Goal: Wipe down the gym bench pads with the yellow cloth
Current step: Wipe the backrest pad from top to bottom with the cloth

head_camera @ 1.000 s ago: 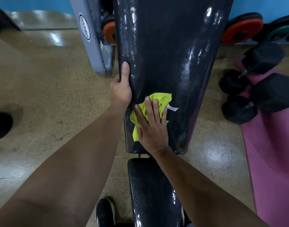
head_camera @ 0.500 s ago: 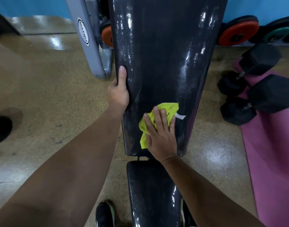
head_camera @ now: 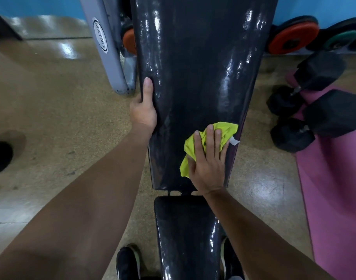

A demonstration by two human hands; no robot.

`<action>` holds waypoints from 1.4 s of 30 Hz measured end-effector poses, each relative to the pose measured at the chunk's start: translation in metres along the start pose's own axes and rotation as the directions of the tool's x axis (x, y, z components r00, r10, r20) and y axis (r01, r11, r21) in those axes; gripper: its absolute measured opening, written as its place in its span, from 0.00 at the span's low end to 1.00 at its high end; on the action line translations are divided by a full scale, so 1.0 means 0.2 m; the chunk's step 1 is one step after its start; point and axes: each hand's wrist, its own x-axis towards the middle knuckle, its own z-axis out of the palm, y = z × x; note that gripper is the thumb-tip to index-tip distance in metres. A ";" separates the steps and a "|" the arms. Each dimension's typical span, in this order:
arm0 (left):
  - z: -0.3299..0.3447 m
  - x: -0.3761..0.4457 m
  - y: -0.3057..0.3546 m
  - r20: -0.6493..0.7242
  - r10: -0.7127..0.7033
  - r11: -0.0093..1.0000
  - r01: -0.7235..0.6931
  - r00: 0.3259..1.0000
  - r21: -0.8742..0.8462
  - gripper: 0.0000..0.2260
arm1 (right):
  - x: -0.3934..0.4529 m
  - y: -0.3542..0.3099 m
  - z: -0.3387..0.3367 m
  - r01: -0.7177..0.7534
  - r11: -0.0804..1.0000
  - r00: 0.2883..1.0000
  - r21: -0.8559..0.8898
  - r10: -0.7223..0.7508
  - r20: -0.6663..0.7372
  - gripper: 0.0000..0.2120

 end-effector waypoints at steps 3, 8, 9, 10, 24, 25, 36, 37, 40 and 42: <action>0.00 0.00 0.00 0.003 0.001 1.000 -0.001 1.000 0.004 0.11 | 0.01 -0.09 0.02 -0.009 0.999 1.000 0.039 0.009 -0.014 0.32; 0.00 0.01 0.00 0.009 -0.019 1.000 0.019 1.000 0.015 0.13 | -0.04 0.03 0.01 0.102 0.994 0.994 -0.043 -0.099 0.054 0.34; 0.00 0.01 -0.01 0.013 -0.025 1.000 0.025 1.000 0.019 0.14 | -0.04 0.05 -0.01 0.069 0.997 0.996 -0.045 -0.066 0.055 0.34; 0.00 0.02 -0.01 0.016 -0.029 0.999 0.029 0.999 0.022 0.15 | -0.03 0.05 -0.02 0.026 0.999 0.999 -0.038 -0.025 0.043 0.33; 0.00 0.03 -0.04 0.029 -0.037 0.998 0.035 0.999 0.045 0.16 | -0.04 0.13 -0.03 -0.066 0.998 0.998 0.015 0.066 0.022 0.31; 0.00 0.03 -0.04 0.029 -0.035 0.998 0.034 0.999 0.049 0.16 | -0.02 0.12 -0.04 -0.103 0.994 0.995 0.040 0.103 -0.004 0.30; 0.02 0.05 -0.05 0.016 -0.041 0.999 0.041 0.999 0.018 0.18 | -0.05 0.21 -0.04 -0.156 0.981 0.988 0.119 0.157 -0.005 0.29; 0.02 0.05 -0.06 0.014 -0.042 0.999 0.042 0.999 0.014 0.18 | -0.03 0.21 -0.05 -0.215 0.963 0.975 0.161 0.221 -0.019 0.29; 0.01 0.04 -0.06 0.021 -0.047 0.999 0.047 0.999 0.002 0.22 | 0.03 0.14 -0.06 -0.290 0.932 0.949 0.218 0.309 -0.056 0.30; 0.00 0.04 -0.05 0.023 -0.046 0.999 0.046 0.999 0.010 0.24 | 0.00 0.12 -0.04 -0.267 0.941 0.957 0.210 0.284 -0.058 0.30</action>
